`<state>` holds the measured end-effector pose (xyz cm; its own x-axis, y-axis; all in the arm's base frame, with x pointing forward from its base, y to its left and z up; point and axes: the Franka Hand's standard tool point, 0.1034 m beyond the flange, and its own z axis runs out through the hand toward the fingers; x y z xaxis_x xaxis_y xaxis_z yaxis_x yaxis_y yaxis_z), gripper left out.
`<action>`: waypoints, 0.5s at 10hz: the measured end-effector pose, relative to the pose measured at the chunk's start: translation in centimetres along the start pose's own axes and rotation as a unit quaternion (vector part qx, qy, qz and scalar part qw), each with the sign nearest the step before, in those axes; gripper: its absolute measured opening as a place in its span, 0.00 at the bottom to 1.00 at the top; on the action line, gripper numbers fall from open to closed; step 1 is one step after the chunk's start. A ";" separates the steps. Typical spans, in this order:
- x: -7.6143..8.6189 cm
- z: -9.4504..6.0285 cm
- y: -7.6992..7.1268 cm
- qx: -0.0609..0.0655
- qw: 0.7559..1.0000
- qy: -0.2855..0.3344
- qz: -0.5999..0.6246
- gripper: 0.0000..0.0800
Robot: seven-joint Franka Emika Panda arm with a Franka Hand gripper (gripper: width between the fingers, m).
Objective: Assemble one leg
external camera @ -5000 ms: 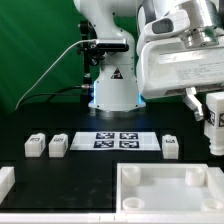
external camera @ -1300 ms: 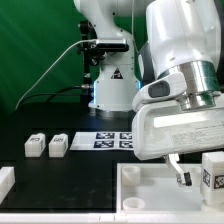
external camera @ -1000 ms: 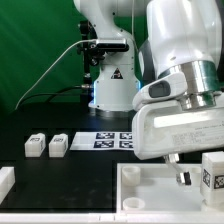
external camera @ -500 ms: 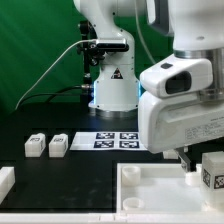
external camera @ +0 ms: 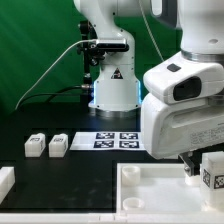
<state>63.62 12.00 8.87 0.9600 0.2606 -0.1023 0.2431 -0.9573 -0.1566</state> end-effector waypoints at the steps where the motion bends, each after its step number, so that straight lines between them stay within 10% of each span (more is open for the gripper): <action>1: 0.0 0.0 0.0 0.000 1.000 0.000 0.000 0.59; 5: 0.0 0.0 0.1 0.000 1.000 0.001 0.026 0.38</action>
Offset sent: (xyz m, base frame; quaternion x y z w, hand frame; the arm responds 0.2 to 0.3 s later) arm 0.0000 0.0000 0.0000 0.0000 0.0000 0.0000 1.0000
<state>63.67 11.89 8.89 0.9717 0.2098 -0.1090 0.1924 -0.9697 -0.1507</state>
